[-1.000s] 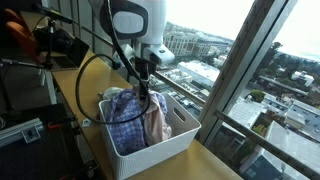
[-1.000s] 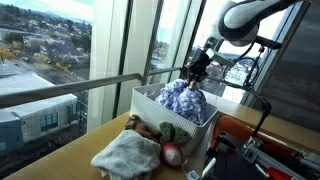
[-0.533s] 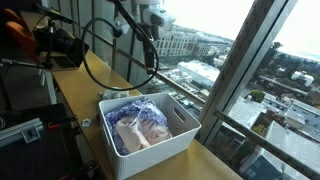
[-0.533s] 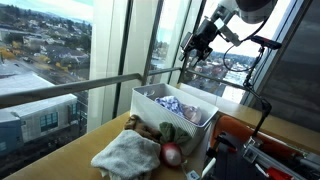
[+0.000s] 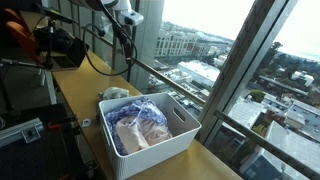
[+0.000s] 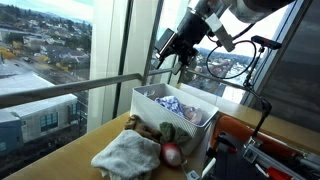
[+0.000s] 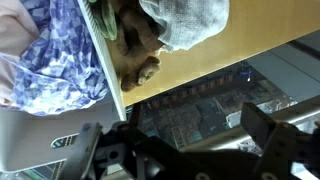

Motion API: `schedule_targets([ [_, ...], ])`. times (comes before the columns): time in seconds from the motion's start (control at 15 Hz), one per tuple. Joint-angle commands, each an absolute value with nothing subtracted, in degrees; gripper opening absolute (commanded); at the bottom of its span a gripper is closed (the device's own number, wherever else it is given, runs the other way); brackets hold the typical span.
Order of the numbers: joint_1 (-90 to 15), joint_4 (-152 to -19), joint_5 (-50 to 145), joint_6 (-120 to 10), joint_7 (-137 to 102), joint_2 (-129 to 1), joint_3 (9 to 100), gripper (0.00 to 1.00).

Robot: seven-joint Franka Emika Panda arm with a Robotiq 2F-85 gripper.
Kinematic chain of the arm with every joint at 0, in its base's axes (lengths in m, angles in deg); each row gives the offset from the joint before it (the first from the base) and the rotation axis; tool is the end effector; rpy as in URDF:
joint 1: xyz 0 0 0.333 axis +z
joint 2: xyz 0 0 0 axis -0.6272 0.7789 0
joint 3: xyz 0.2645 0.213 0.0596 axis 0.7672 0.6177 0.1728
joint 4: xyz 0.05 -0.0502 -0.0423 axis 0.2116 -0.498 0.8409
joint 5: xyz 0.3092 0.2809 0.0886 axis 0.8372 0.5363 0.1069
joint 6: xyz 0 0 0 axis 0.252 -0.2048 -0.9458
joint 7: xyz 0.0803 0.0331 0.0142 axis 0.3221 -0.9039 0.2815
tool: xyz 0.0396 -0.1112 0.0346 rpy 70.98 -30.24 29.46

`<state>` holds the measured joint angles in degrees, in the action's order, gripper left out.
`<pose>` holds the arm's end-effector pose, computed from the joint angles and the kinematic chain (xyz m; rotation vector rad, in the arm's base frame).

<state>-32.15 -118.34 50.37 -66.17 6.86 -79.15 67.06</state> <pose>0.5765 0.1557 0.4064 -2.9565 0.3585 -0.4611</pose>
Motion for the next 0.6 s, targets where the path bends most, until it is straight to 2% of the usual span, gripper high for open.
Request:
schedule_targets([
  [0.0, -28.9, -116.0, 42.6, -70.5, 11.7, -71.2, 68.0, 1.00],
  [0.53, -17.0, -108.2, 30.3, -74.8, 17.8, -50.3, 60.4, 1.00],
])
